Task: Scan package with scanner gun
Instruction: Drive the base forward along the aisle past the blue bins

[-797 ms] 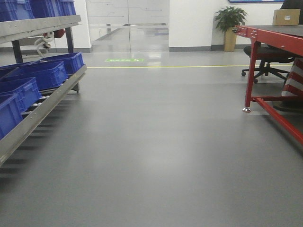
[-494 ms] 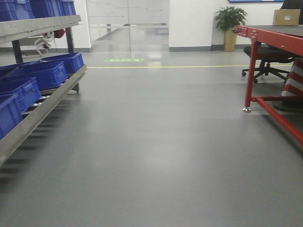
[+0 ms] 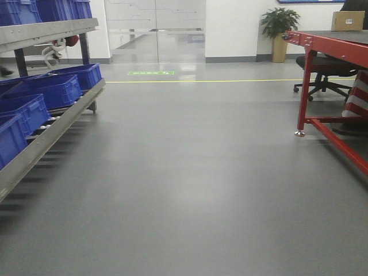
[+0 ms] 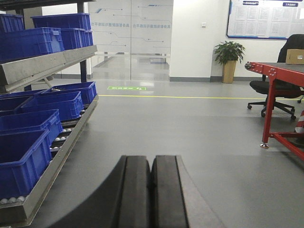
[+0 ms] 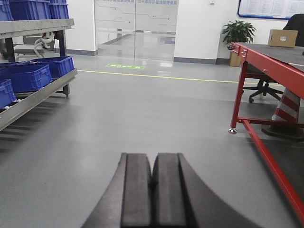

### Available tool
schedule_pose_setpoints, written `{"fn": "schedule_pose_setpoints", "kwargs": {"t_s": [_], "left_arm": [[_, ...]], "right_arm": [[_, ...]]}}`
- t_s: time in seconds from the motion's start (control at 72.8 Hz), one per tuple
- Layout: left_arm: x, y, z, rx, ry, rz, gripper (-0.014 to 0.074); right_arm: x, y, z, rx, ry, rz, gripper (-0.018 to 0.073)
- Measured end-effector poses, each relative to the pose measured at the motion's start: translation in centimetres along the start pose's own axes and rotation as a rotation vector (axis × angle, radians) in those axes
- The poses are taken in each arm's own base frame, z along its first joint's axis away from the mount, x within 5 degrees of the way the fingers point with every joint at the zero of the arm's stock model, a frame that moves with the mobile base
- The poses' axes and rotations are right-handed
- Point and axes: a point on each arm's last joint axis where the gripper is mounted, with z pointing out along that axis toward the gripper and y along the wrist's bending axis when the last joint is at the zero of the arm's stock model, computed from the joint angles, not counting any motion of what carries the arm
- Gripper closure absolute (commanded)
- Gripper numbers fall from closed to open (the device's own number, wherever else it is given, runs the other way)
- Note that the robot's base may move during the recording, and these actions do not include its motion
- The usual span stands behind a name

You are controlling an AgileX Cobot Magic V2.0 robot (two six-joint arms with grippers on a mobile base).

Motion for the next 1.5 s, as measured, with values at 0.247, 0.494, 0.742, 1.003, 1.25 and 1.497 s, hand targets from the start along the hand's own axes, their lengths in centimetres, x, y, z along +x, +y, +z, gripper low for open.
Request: {"fn": "schedule_pose_setpoints", "kwargs": {"t_s": [0.247, 0.494, 0.742, 1.003, 1.25, 1.497], "left_arm": [[0.00, 0.00, 0.00, 0.000, 0.000, 0.000, 0.0707], [0.00, 0.00, 0.00, 0.000, 0.000, 0.000, 0.0707], [0.00, 0.00, 0.00, 0.000, 0.000, 0.000, 0.0707], [0.00, 0.00, 0.00, 0.000, 0.000, 0.000, 0.0707], [0.00, 0.00, 0.00, 0.000, 0.000, 0.000, 0.0707], [0.00, 0.00, 0.00, 0.000, 0.000, 0.000, 0.0707]], "right_arm": [[0.00, 0.00, 0.00, 0.000, 0.000, 0.000, 0.0727], [0.00, 0.00, 0.00, 0.000, 0.000, 0.000, 0.0727], [0.00, 0.00, 0.00, 0.000, 0.000, 0.000, 0.0727], [0.00, 0.00, 0.00, 0.000, 0.000, 0.000, 0.0727], [0.00, 0.00, 0.00, 0.000, 0.000, 0.000, 0.0727], [0.00, 0.00, 0.00, 0.000, 0.000, 0.000, 0.0727]]}}
